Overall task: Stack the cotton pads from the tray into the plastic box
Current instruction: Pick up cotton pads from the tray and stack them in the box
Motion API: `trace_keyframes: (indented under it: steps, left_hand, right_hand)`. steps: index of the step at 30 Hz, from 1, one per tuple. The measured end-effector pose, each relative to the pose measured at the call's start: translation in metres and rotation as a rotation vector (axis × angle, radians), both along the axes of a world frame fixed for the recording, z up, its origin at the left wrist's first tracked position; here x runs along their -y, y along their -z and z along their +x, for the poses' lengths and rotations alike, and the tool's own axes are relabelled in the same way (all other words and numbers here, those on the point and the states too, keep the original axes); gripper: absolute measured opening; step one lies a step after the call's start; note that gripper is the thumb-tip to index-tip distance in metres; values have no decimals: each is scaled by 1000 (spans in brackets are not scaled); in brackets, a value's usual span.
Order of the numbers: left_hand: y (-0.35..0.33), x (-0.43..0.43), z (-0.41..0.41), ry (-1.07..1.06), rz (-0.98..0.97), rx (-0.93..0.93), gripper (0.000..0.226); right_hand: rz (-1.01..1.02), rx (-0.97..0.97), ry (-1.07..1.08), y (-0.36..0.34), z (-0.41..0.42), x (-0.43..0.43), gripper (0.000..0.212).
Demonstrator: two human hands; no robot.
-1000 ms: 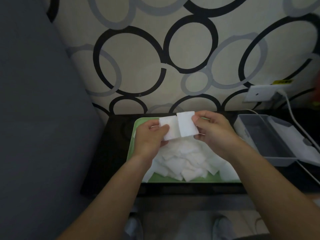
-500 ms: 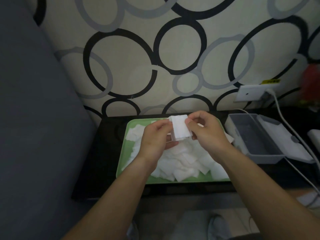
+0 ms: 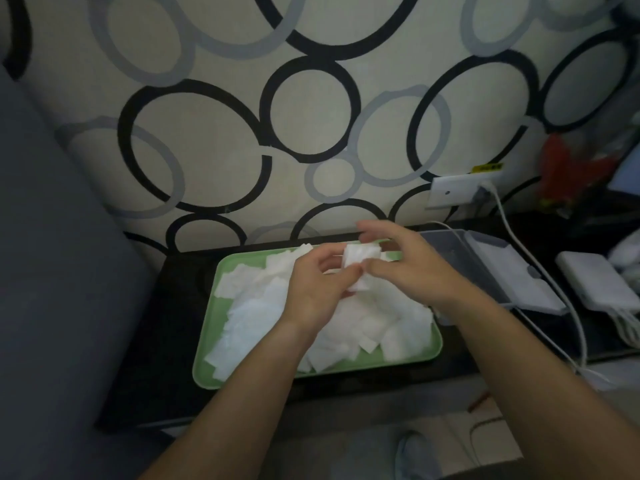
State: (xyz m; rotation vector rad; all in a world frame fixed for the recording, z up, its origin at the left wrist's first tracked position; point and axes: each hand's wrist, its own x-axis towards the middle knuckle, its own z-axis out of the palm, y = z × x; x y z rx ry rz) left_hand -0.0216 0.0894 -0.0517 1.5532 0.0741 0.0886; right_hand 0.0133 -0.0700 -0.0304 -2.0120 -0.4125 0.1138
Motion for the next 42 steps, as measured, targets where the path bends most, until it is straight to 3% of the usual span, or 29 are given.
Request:
trace_keyframes:
  steps: [3,7,14,20,34,38,42]
  left_hand:
    - [0,23,6,45,7,25,17]
    - [2,52,23,51,4,-37,19]
    - [20,97,61,230,738,45,15]
    - [22,113,73,344,964,8,21]
    - [28,110,80,399,889,-32,22]
    - [21,98,76,381,838,18,19]
    - [6,60,70,189,651,58,9]
  right_hand:
    - [-59,-1,-48,-11,12,28,34]
    - [-307,-8,-110,-35,32,72,16]
    - [-724,88,83,-29,98,132,13]
    - [-920,46,63,-3,129,127,25]
    - [-1049,164,178,18,136,119,18]
    - [-1070,184,199,13,127,117,28]
    - [-889,325,197,-2,108,102,20]
